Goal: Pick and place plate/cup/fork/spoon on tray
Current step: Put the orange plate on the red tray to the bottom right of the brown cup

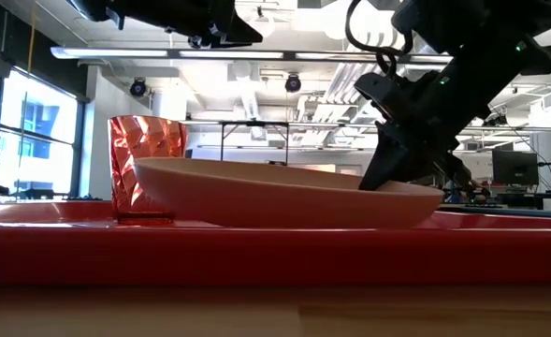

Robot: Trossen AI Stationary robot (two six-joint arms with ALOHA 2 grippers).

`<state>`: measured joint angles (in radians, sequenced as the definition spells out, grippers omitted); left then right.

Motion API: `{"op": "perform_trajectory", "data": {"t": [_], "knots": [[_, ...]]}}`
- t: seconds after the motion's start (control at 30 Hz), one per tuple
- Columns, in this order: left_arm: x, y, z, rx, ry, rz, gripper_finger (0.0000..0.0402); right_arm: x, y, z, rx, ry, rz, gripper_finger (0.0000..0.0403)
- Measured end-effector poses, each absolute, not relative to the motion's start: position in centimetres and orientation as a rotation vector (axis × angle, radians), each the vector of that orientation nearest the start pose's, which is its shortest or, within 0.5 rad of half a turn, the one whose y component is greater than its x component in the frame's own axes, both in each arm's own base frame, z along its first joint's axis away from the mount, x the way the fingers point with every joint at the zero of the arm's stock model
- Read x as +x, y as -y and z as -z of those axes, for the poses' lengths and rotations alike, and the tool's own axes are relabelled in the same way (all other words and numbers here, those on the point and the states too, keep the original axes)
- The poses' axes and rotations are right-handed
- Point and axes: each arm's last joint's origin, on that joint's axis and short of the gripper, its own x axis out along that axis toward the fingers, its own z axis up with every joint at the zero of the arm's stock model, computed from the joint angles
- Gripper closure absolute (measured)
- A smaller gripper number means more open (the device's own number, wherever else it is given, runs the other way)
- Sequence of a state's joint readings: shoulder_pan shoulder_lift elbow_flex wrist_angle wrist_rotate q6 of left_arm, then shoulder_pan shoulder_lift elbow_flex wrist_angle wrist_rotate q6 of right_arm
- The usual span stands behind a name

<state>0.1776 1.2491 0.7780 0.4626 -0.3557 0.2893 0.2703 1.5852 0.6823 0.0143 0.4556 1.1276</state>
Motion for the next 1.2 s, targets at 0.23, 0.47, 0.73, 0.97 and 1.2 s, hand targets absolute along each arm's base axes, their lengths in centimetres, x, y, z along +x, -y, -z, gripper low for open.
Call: {"op": "perform_trajectory", "data": {"t": [0.23,0.47,0.73,0.97,1.2], "knots": [[27.1,-5.9,-29.1,0.287,-0.130,-0.521,0.0206,27.5,-6.3,-14.0,0.741,-0.619,0.606,0.0390],[26.9,-6.0,-28.8,0.300,-0.177,-0.585,0.0206,27.5,-6.2,-14.0,0.741,-0.614,0.611,0.0311],[26.8,-6.2,-28.6,0.314,-0.213,-0.625,0.0206,27.5,-6.2,-14.0,0.721,-0.597,0.629,0.0256],[26.3,-6.1,-28.7,0.320,-0.255,-0.712,0.0206,27.1,-6.2,-13.6,0.693,-0.689,0.605,0.0263],[24.6,-5.0,-29.2,0.264,-0.301,-0.745,0.0206,27.2,-7.4,-13.9,0.694,-0.680,0.517,0.0277]]}}
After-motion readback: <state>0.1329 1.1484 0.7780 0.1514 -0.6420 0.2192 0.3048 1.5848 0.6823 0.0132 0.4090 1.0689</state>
